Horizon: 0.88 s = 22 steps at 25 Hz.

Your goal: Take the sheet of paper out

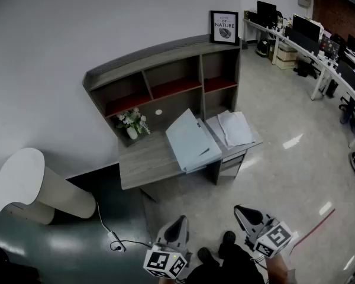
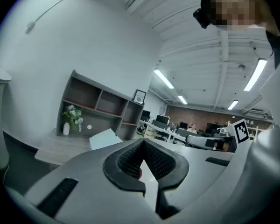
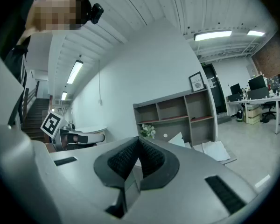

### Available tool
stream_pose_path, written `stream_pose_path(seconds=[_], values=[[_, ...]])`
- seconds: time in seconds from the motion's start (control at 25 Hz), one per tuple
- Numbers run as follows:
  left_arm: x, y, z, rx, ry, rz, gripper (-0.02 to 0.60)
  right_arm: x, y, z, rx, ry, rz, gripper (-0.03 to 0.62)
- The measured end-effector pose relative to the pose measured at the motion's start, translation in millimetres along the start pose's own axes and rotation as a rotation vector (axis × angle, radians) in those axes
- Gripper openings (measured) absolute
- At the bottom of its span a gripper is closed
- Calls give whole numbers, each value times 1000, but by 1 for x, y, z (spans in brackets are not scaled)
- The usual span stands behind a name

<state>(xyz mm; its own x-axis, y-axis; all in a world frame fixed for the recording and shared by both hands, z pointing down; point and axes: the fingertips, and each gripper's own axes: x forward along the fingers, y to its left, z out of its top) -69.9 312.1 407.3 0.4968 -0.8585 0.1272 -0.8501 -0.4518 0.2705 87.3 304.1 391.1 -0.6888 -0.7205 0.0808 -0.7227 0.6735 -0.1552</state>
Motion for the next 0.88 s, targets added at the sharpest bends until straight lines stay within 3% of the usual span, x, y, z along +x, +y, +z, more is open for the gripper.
stream_pose_path(seconds=[0.6, 0.88], values=[[-1, 4, -5, 5, 23, 4, 11, 5, 4, -1, 58, -17, -2, 12], [22, 2, -16, 4, 56, -3, 11, 17, -12, -5, 58, -10, 4, 12]])
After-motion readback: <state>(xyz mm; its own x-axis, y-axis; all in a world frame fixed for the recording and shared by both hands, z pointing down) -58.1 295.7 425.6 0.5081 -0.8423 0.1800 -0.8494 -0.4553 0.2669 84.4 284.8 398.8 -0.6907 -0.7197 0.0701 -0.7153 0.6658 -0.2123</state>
